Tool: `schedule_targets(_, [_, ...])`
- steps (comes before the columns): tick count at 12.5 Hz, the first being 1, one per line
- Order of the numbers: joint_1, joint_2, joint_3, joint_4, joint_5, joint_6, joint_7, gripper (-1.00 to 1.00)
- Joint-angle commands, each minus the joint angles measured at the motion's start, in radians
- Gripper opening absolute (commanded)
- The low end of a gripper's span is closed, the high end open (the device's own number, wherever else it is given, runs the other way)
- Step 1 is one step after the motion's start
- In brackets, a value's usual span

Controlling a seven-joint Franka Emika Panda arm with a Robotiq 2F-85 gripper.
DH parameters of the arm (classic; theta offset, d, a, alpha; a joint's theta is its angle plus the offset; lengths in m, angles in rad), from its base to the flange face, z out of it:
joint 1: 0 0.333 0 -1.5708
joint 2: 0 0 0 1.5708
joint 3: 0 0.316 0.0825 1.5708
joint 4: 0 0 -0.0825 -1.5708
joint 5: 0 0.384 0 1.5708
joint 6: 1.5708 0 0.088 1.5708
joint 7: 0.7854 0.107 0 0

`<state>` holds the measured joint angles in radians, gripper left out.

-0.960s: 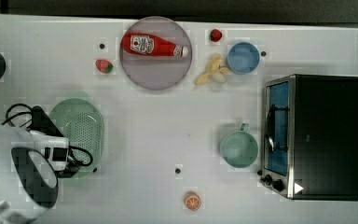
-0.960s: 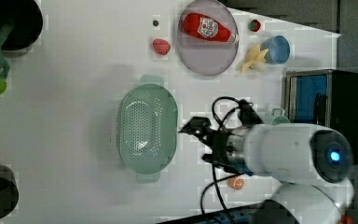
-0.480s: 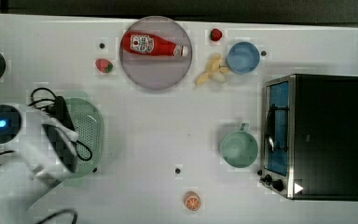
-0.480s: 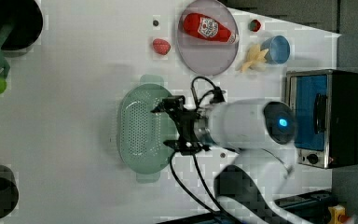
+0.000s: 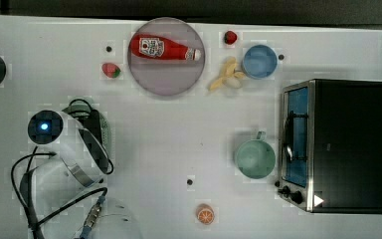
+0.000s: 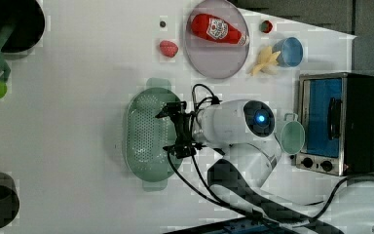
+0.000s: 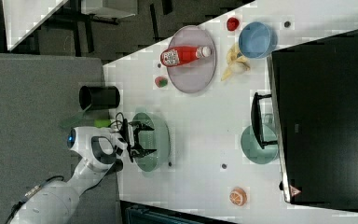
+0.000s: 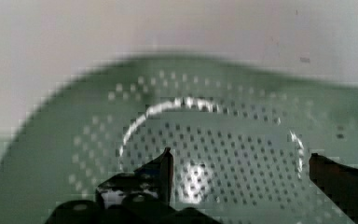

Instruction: Drag strainer left to right.

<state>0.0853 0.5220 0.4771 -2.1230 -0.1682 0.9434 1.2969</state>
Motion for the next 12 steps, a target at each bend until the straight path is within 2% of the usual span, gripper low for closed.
schedule_targets(1, [0.024,0.015,-0.041,0.017,0.000,0.025,0.055,1.00])
schedule_targets(7, [0.022,-0.001,-0.109,-0.027,0.000,0.041,0.054,1.00])
schedule_targets(12, [-0.002,-0.074,-0.190,-0.117,0.000,0.049,0.016,1.00])
